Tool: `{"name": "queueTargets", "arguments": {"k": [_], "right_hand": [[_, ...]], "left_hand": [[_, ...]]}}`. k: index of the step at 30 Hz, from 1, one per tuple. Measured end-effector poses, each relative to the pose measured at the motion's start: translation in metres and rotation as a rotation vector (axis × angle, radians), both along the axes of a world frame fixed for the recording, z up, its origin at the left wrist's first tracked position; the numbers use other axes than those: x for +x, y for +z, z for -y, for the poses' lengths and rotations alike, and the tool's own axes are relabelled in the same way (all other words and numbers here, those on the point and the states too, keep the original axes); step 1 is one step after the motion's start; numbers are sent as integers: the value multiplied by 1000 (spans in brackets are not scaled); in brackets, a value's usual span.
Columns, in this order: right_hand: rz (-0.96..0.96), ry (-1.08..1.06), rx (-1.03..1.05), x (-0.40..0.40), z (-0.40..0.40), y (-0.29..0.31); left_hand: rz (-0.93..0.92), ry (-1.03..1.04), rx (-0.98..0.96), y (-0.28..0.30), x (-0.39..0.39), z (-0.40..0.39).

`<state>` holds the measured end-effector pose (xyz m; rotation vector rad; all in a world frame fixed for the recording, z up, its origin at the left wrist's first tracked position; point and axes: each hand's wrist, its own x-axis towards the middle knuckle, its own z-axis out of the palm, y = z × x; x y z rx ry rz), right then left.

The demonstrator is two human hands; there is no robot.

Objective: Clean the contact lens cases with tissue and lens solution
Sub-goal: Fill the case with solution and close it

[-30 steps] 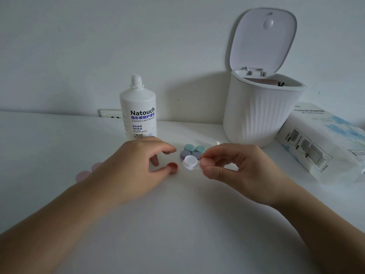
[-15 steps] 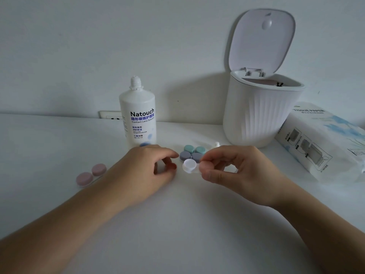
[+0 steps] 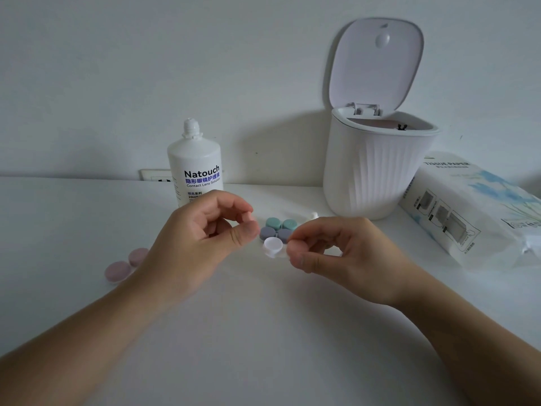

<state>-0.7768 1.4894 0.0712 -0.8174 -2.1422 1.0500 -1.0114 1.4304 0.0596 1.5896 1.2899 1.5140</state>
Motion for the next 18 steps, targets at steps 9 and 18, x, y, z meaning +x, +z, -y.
{"name": "queueTargets", "arguments": {"k": [9,18], "right_hand": [[42,4,42,-3,-1,-2],[41,11,39,-2,-2,-2]], "left_hand": [[45,-96,-79,-2,8,2],[6,-132,-75,-6,8,0]]}}
